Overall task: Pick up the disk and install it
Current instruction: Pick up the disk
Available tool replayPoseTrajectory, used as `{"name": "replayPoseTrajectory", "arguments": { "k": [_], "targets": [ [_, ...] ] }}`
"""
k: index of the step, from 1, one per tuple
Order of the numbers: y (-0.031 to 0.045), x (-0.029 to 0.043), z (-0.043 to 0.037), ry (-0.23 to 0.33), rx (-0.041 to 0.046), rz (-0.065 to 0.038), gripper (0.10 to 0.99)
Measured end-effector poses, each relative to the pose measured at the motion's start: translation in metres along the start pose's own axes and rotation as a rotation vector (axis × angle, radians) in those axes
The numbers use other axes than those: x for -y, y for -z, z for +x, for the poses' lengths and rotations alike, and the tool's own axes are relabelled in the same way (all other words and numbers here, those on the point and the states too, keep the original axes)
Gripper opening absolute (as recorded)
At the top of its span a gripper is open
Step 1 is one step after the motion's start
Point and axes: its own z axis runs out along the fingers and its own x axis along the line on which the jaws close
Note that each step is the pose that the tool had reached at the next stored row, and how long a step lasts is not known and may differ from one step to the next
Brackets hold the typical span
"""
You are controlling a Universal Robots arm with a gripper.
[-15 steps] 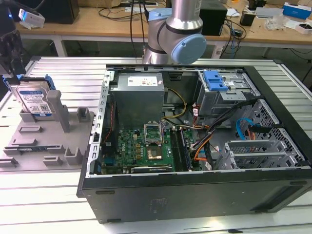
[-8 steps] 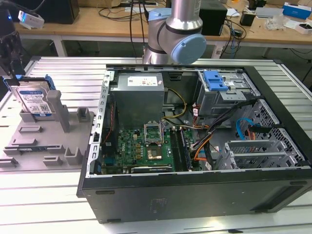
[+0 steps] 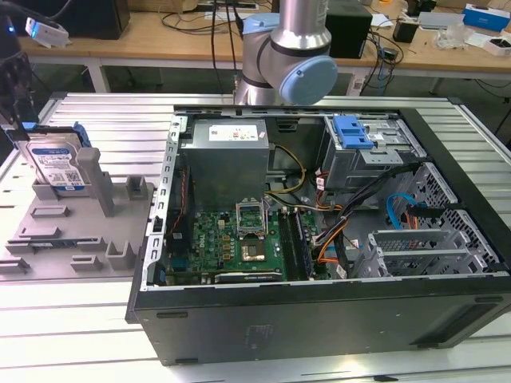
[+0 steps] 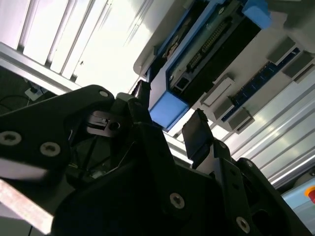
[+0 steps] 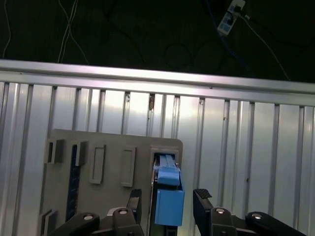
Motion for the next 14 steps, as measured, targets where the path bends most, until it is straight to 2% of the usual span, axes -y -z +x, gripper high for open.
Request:
{"name": "replayPoseTrajectory", "arguments": {
  "k": [1, 4, 10, 14],
  "targets": [
    [-0.0006, -0.0015, -0.0002, 0.000, -0.0003, 0.006, 0.541],
    [-0.0007, -0.0014, 0.0004, -0.002, -0.0006, 0.012, 0.541],
    [-0.0017, 0.0002, 0.0013, -0.040, 0.0019, 0.011, 0.541],
    [-0.0016, 0.0002, 0.0012, -0.041, 0.0024, 0.011, 0.541]
  ]
}}
